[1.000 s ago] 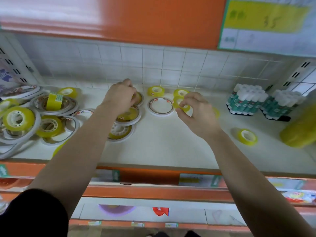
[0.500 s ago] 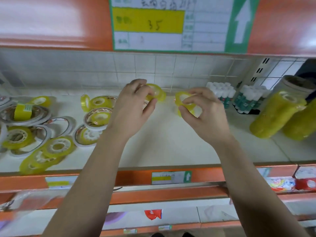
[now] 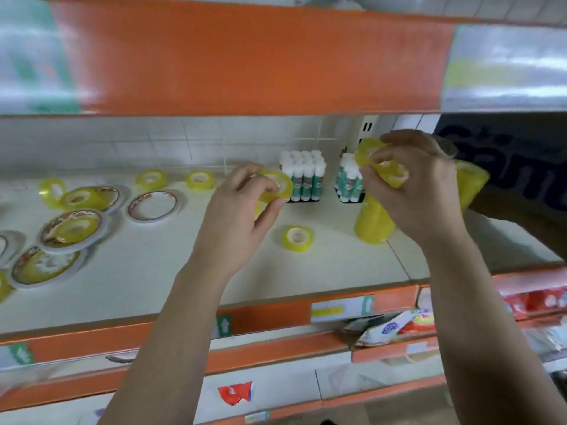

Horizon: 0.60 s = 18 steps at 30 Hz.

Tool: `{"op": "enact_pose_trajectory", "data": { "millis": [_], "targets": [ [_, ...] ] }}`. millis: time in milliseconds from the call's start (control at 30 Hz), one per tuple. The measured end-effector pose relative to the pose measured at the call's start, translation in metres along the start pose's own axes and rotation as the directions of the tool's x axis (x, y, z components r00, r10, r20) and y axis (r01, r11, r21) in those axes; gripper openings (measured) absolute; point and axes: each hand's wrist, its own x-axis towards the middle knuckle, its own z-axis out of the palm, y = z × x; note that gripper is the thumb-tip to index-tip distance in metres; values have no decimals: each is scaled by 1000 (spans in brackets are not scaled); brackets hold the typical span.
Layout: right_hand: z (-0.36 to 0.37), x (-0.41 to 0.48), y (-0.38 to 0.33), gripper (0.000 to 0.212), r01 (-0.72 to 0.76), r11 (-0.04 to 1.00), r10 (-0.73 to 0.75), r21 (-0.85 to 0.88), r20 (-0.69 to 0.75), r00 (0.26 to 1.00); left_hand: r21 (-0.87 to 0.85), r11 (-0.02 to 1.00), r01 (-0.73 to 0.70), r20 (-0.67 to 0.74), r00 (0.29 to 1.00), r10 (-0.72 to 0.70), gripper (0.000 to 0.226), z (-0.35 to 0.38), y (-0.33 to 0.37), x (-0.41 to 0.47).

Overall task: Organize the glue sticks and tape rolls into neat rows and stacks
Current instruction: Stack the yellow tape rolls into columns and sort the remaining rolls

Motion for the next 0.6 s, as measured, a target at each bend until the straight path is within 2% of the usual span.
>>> {"op": "enact_pose_trajectory", "data": {
  "millis": [333,600],
  "targets": [
    [-17,-1,56,17,-22,1000,22,4,152,988,-11,998,64,-27,998,-64,15,40,43,3],
    [-11,-6,65,21,-13,998,4,58,153,988,2,996,90,-32,995,-90,15,46,53,3]
  ]
}}
